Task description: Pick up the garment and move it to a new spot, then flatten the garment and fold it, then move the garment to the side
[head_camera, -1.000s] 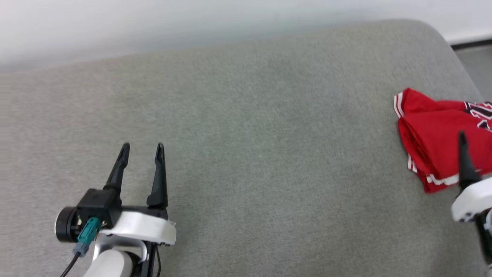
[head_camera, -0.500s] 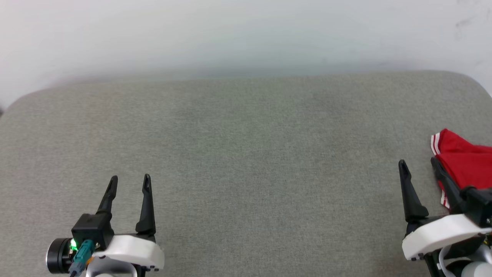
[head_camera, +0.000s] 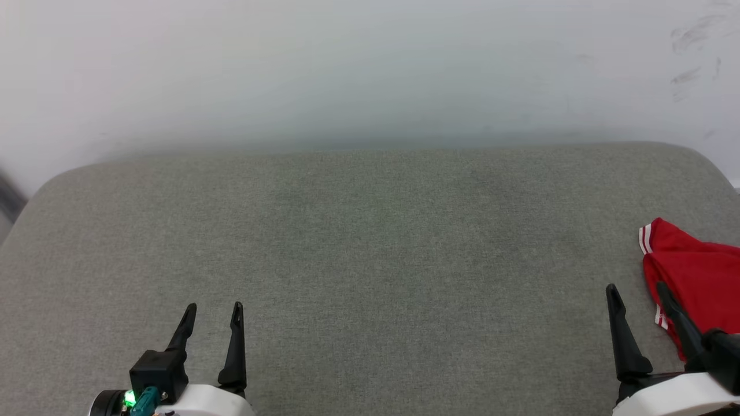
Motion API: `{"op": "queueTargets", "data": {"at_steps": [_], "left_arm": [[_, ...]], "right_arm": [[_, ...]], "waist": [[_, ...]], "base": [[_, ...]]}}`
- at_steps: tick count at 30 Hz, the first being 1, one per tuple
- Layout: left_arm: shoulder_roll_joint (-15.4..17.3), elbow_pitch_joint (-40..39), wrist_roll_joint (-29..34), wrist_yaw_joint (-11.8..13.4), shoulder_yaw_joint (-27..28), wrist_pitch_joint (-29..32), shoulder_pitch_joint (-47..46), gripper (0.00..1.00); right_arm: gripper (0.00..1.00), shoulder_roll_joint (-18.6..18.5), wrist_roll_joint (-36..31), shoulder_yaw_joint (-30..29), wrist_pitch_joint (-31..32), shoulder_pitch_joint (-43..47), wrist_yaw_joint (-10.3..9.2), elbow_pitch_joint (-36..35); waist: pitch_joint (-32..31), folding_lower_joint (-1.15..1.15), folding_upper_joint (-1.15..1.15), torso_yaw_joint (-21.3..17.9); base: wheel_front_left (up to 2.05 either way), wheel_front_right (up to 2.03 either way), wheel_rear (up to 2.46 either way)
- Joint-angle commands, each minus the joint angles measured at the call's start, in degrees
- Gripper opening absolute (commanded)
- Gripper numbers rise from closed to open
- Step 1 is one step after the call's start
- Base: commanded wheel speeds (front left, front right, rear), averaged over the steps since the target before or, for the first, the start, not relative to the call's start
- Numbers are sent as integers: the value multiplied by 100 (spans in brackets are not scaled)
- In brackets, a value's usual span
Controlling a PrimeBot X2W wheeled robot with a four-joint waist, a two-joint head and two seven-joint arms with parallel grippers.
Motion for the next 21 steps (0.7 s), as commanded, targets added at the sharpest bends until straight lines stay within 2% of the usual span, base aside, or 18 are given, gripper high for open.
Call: {"op": "queueTargets", "data": {"at_steps": [1, 19, 20, 21], "left_arm": [[-16, 36, 46, -36, 19, -36, 55, 100], [-116, 127, 331, -200, 161, -37, 93, 100], [-128, 157, 289, -197, 150, 5, 75, 0], [-151, 199, 282, -202, 143, 13, 87, 0]], "right_arm": [[100, 30, -6, -10, 10, 95, -4, -45], [100, 40, -99, 39, 6, -10, -4, 10], [0, 17, -58, 35, 25, 56, 0, 20], [0, 18, -52, 39, 27, 76, 0, 70]], "waist": [[-35, 1, 0, 12], [-69, 1, 0, 47], [-70, 1, 0, 48], [-69, 1, 0, 48]], "base": [[0, 0, 0], [0, 0, 0], [0, 0, 0], [0, 0, 0]]}}
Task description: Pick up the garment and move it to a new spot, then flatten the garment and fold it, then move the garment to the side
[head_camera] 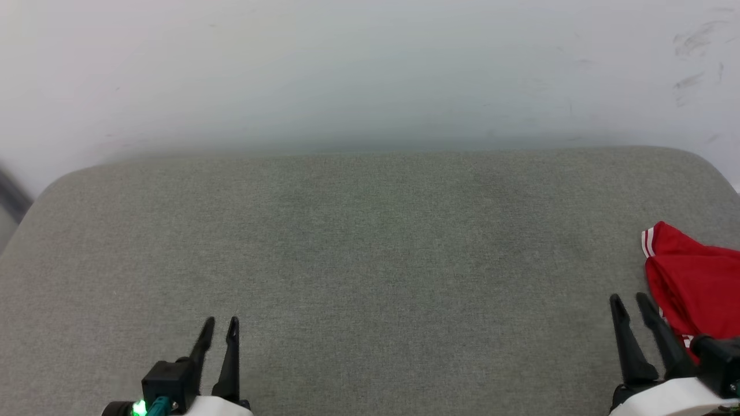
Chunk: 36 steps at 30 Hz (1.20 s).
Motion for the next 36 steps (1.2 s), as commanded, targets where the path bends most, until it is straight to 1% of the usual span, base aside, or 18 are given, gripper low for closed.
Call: {"op": "queueTargets", "data": {"at_steps": [1, 17, 36], "left_arm": [[-23, 42, -13, -4, -15, 8, 29, 0], [-287, 154, -1526, -380, 442, 413, -147, 0], [-557, 276, -2979, -758, 902, 822, -327, 0]], "right_arm": [[0, 0, 14, 5, -1, 19, 0, 58], [0, -35, 1858, 18, 43, -309, -1, 546], [0, -57, 3626, 8, 103, -636, -1, 1028]], "waist": [[0, 0, 0, 0], [32, 0, 0, 19], [69, 0, 0, 41]], "base": [[0, 0, 0], [0, 0, 0], [0, 0, 0]]}}
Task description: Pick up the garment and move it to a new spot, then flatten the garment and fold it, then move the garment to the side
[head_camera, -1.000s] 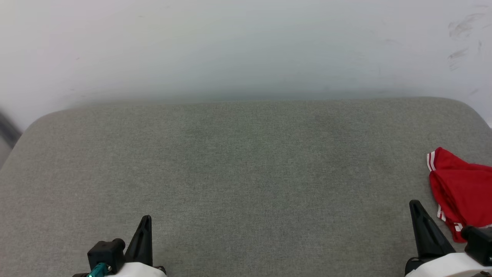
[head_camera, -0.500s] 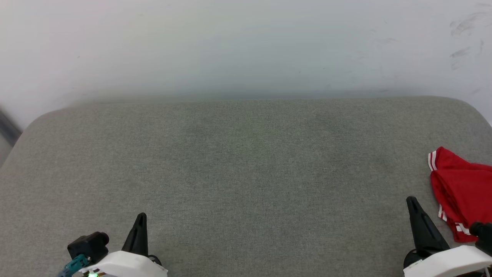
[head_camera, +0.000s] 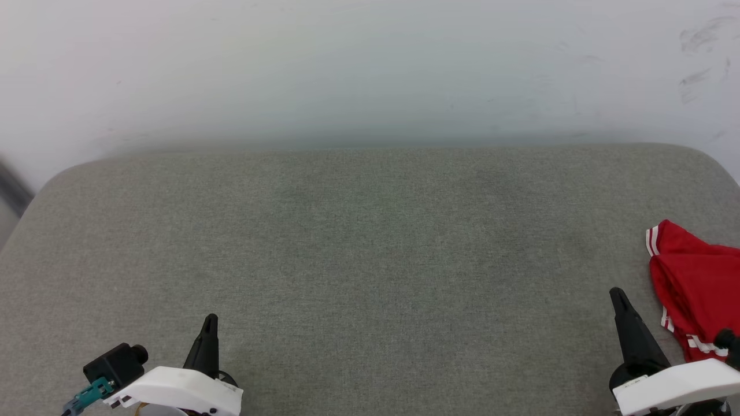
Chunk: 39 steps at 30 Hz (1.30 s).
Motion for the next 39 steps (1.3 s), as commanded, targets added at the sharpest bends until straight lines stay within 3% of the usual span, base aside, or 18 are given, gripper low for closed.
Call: {"op": "queueTargets", "data": {"at_steps": [1, 39], "left_arm": [[-15, -48, -200, -66, 99, 52, -169, 0], [-443, 101, -2269, -611, 806, 679, -410, 0]], "right_arm": [[0, -41, 263, -4, 12, -217, 0, -5], [0, -39, 2786, -58, 130, -672, -1, 703]], "waist": [[4, 0, 0, 2], [77, 0, 0, 45]], "base": [[0, 0, 0], [0, 0, 0]]}}
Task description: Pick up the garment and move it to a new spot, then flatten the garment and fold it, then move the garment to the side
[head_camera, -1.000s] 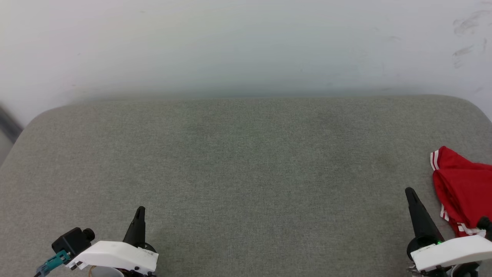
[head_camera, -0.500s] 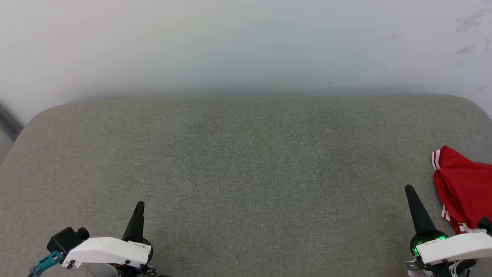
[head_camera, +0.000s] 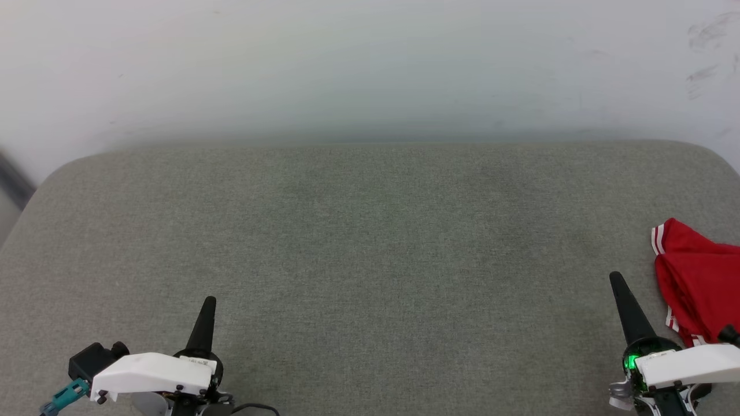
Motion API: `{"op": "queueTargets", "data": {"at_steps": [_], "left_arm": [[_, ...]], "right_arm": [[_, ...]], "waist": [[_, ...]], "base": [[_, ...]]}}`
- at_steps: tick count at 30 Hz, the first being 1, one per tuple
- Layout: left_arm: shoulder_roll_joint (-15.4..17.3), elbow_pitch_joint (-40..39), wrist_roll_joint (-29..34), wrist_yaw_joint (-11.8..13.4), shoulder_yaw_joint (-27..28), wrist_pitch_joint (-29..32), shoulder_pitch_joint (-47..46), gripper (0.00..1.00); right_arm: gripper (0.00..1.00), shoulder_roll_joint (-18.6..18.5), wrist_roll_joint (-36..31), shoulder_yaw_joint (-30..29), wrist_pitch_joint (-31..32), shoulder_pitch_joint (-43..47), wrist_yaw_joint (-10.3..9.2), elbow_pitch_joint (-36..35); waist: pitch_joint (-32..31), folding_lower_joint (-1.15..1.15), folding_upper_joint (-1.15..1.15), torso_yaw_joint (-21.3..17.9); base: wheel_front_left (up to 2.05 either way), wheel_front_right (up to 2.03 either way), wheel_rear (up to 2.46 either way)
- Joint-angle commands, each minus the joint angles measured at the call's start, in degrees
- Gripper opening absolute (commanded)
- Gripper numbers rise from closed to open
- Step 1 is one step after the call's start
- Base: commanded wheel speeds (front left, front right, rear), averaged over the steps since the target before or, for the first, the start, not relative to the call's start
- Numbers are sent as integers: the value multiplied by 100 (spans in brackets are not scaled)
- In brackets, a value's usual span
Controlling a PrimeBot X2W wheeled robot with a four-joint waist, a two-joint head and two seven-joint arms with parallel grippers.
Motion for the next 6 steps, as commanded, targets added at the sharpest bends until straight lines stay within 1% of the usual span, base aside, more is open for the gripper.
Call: {"op": "queueTargets", "data": {"at_steps": [1, 6], "left_arm": [[-18, -22, -116, -59, 66, 34, -150, 0], [-62, -2, -341, -117, 144, 108, -164, 0]], "right_arm": [[0, -31, 147, -14, 13, -134, 0, 1], [0, -28, 423, -24, 33, -190, 0, 84]], "waist": [[3, 0, 0, 2], [12, 0, 0, 8]], "base": [[0, 0, 0], [0, 0, 0]]}}
